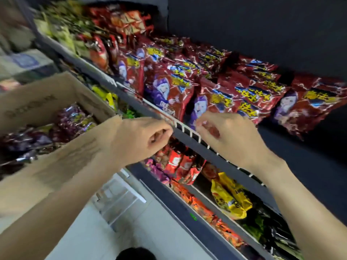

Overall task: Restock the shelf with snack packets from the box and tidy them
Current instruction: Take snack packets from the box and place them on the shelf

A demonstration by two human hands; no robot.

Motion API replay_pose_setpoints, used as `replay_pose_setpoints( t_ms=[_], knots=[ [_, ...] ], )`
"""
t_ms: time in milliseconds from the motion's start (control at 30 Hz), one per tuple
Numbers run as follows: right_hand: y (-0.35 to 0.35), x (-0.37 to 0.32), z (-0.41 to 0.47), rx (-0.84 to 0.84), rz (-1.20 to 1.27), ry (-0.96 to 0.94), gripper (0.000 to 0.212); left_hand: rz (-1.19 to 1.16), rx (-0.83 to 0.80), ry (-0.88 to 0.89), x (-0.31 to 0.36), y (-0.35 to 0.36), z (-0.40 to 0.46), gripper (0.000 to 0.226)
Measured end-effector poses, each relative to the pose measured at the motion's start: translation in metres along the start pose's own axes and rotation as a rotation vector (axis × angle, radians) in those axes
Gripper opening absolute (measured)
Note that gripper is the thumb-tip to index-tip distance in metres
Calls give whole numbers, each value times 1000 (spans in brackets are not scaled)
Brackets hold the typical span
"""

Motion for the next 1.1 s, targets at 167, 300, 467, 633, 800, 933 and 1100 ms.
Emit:
replay_pose_setpoints(
  t_ms=[167, 300, 467, 633, 800, 933, 1100],
  knots=[
    [95, -74, 72, -244, 195, -106, 16, -59, -228, -130, -119, -40, -79, 23],
    [188, -130, 147, -379, 307, -175, 18, -97, -404, -436, -248, -55, -153, 26],
    [303, -177, 238, -477, 295, -192, 19, 26, -518, -653, -388, -53, -217, 20],
    [408, -189, 309, -487, 179, -169, 26, 127, -538, -714, -487, -27, -241, 21],
    [495, -188, 360, -511, 67, -164, 36, 163, -561, -856, -563, 23, -266, 32],
    [562, -178, 387, -580, 35, -111, 46, 169, -614, -934, -607, 70, -284, 45],
    [626, -164, 408, -633, 85, 8, 58, 138, -608, -1046, -644, 110, -304, 54]
  ],
)
Point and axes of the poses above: each hand's wrist, its own z-axis towards the middle knuckle, its own y-axis out of the palm, x = y × z, the point moved 7 cm from there along z, towards the middle knuckle, and after that the axes turned 6 degrees about z, right-handed, at the moved point
